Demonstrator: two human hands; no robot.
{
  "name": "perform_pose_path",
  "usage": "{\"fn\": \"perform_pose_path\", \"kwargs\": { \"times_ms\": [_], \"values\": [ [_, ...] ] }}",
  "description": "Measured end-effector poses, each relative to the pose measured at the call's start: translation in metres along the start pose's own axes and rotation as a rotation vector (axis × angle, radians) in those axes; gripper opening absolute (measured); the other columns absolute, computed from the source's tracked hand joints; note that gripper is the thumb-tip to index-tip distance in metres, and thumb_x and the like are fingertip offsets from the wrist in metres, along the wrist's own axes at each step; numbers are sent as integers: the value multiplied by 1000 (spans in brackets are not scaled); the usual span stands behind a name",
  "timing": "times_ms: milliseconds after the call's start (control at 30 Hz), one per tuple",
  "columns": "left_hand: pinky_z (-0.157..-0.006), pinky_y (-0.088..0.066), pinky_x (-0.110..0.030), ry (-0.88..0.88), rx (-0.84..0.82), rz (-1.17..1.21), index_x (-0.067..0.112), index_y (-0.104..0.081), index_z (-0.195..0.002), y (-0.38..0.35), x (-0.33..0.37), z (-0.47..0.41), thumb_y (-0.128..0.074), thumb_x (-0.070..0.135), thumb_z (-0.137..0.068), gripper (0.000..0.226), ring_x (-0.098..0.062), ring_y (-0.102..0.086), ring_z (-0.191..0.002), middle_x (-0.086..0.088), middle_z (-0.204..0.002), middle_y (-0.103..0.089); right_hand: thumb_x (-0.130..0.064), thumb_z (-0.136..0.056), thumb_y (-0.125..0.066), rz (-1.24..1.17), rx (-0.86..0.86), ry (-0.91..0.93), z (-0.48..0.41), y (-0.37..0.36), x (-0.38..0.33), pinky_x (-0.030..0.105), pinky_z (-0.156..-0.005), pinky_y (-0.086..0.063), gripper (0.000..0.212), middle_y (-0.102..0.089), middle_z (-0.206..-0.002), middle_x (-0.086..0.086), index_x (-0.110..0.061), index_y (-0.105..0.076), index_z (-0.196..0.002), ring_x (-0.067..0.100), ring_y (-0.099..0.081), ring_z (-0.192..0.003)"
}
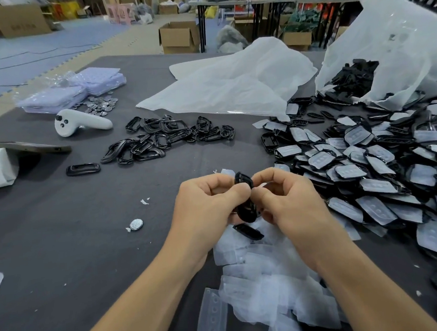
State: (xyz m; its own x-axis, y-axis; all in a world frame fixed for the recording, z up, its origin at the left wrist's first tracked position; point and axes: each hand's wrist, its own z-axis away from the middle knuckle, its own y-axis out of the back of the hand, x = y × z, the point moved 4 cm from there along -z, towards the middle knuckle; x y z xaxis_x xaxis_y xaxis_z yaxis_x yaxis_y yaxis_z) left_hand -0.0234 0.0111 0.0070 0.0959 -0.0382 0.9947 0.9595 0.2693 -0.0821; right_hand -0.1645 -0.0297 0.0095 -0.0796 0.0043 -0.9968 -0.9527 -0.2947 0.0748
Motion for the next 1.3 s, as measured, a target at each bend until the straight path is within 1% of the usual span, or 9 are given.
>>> {"fn": "perform_pose_path", "kwargs": {
  "times_ms": [233,400,567,667,733,900,1033,1233,1300],
  "values": [
    [-69,-63,-38,-16,41,-129,25,-81,-82,-2,-7,-2,-74,23,-78,8,-26,-78,-75,-6,-77,-79,1,-87,-71,26,9,34,2,4,-3,14,-52,-41,20,-64,-60,-6,-15,-74,-76,3,-51,-52],
    [-65,-57,-30,-16,12,-227,30,-81,-82,1,-5,-5,-74,24,-76,11,-17,-76,-69,-1,-75,-79,1,-87,-73,35,67,-19,5,1,3,17,-54,-44,28,-65,-59,-8,-22,-74,-70,2,-54,-53],
    [-74,-57,-41,25,-21,-372,33,-80,-81,8,0,-7,-75,32,-66,16,-25,-70,-69,1,-72,-78,8,-86,-72,-55,0,-77,5,0,2,14,-46,-40,39,-63,-55,-1,-20,-74,-61,7,-51,-46],
    [-64,-53,-30,-6,9,-467,35,-78,-81,10,1,-6,-74,29,-71,11,-11,-63,-58,8,-67,-76,6,-87,-72,20,-3,-54,7,-2,2,16,-48,-42,42,-65,-57,-2,-28,-76,-62,7,-53,-48],
    [-66,-60,-33,-19,32,-480,38,-77,-82,9,2,-5,-70,36,-69,16,-7,-68,-60,13,-67,-76,3,-88,-72,36,20,-41,7,-3,2,18,-48,-42,40,-64,-57,-1,-28,-75,-64,8,-52,-49],
    [-72,-64,-52,-107,89,-364,31,-78,-81,11,6,-7,-65,28,-77,14,-33,-74,-71,-3,-69,-76,0,-94,-66,-22,110,11,7,-2,-4,24,-50,-46,26,-70,-65,3,-17,-76,-77,12,-58,-53],
    [-54,-59,-27,-120,284,-137,21,-77,-77,41,13,-18,-69,5,-89,21,-14,-73,-62,-2,-71,-78,-10,-90,-71,435,242,207,13,6,-14,27,-60,-54,25,-72,-70,-14,-33,-75,-79,7,-65,-61],
    [-47,-54,-26,-40,276,49,13,-68,-89,41,10,-21,-53,-7,-97,27,-16,-70,-62,-5,-73,-77,-15,-85,-72,838,94,275,19,3,-18,7,-69,-35,19,-59,-71,-18,-32,-78,-79,-1,-52,-87],
    [-46,-55,-27,-29,241,49,13,-68,-91,38,8,-21,-51,-7,-98,28,-14,-69,-62,-4,-74,-77,-17,-83,-73,885,11,279,20,3,-22,7,-67,-35,17,-61,-68,-16,-32,-78,-76,4,-54,-83]
  ]
}}
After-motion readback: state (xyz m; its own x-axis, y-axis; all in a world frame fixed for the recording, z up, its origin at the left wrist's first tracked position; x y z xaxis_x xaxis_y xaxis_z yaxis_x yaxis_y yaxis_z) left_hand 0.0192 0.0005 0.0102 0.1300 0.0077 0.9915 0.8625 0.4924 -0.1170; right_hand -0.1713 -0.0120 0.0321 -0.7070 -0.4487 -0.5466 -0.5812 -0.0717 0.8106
